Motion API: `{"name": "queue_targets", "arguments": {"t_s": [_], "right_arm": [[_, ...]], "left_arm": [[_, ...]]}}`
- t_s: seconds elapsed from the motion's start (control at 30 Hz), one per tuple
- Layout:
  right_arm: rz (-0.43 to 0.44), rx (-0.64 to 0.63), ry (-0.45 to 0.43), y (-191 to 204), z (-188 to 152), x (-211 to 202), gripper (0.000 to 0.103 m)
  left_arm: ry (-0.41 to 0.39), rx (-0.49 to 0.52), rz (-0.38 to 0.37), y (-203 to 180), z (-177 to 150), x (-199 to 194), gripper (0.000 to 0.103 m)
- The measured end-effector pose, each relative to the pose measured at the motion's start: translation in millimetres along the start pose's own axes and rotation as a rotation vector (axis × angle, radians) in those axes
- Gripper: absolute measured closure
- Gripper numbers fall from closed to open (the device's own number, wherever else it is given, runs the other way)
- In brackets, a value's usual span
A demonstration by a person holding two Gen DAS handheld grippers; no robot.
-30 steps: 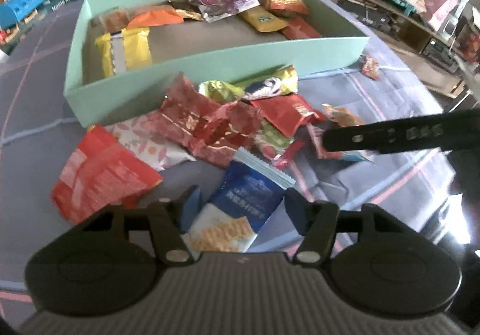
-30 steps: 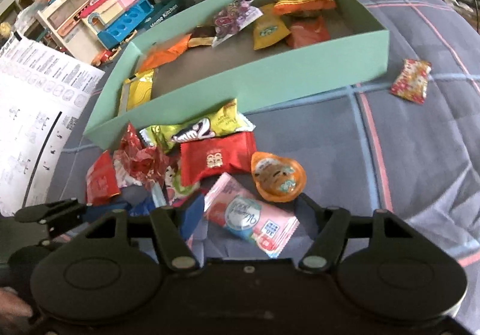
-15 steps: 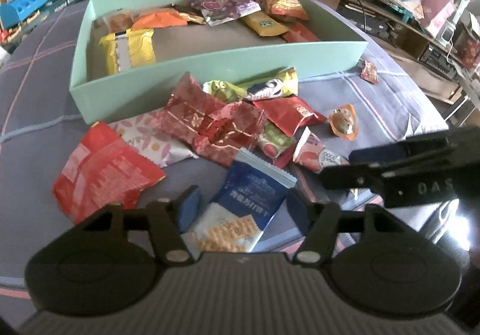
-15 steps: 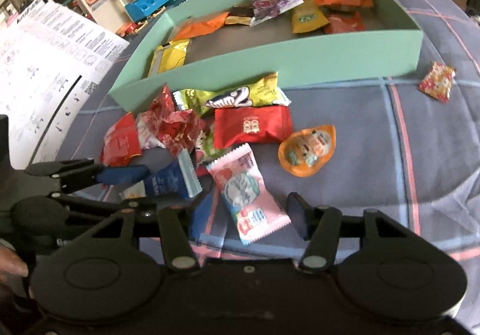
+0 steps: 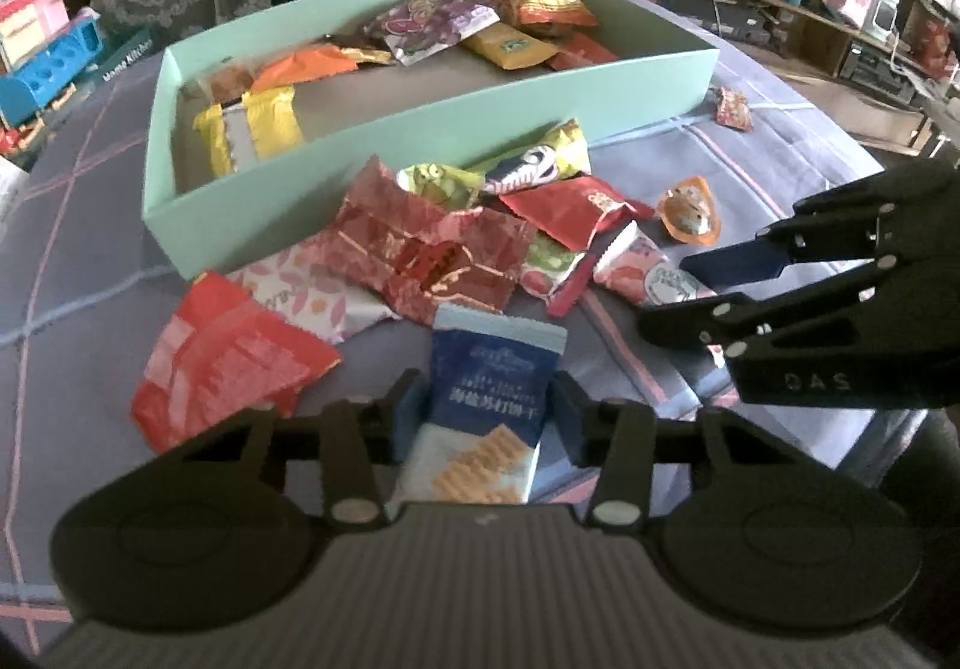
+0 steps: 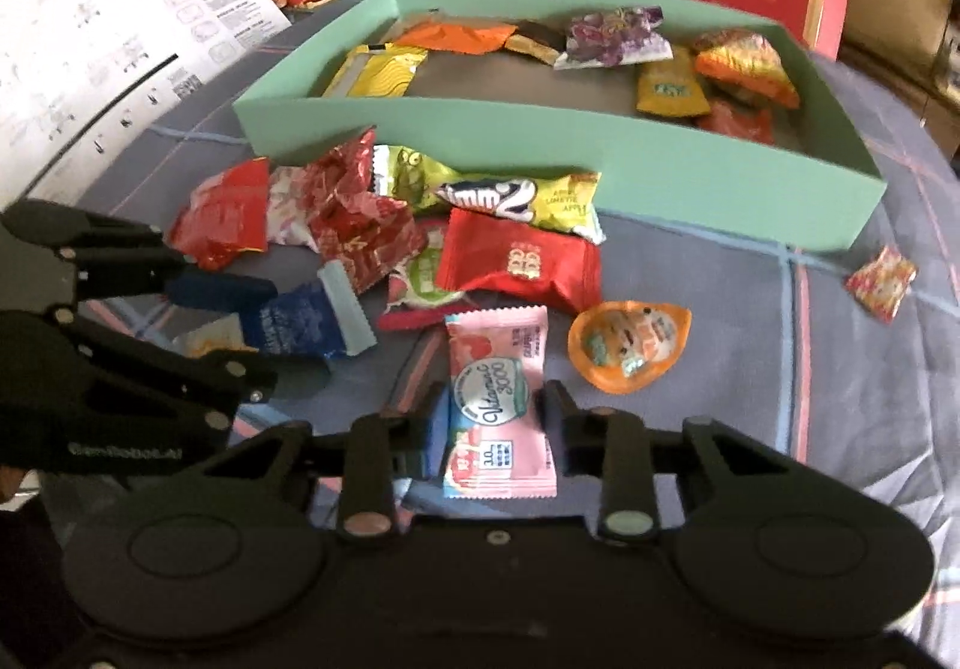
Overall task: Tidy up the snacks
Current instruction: 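Grasp the pink Glucose candy packet with the right tool while the left tool grasps a blue cracker packet, then carry both snacks into the mint-green box and open both tools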
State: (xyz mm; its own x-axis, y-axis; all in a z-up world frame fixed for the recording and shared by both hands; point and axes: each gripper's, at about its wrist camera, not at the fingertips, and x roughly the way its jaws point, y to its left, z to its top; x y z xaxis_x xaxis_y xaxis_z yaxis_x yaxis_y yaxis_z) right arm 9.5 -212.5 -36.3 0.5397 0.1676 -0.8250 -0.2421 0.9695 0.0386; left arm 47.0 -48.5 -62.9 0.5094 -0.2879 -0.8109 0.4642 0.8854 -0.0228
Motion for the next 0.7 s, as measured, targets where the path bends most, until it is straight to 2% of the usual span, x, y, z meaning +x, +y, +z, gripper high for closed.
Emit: {"name": "queue_targets", "arguments": {"t_s": [0.07,0.2,0.37,0.53,0.7], "right_arm": [[0.031,0.071,0.004,-9.0,2.6,-1.7,0.077],[0.092,0.173,-0.004,-25.4,3.1,-11.5,0.078],[0.156,0.253,-0.051,-39.8,14.3,-31.5,0.079],[0.171,0.268,-0.133,-54.4,46.6,-49.8,0.079],[0.159,0.294,-0.187,-70.6,93.6,-44.6,0.079]], "left_arm": [[0.010,-0.038,0.002,3.2,1.7,-2.1,0.061],[-0.008,-0.120,-0.034,17.0,4.9,-16.8,0.062],[-0.054,-0.148,-0.041,23.3,21.9,-36.0,0.062],[-0.137,-0.146,-0.022,29.7,58.5,-52.4,0.062],[-0.177,-0.161,0.014,40.0,104.1,-44.6,0.062]]}}
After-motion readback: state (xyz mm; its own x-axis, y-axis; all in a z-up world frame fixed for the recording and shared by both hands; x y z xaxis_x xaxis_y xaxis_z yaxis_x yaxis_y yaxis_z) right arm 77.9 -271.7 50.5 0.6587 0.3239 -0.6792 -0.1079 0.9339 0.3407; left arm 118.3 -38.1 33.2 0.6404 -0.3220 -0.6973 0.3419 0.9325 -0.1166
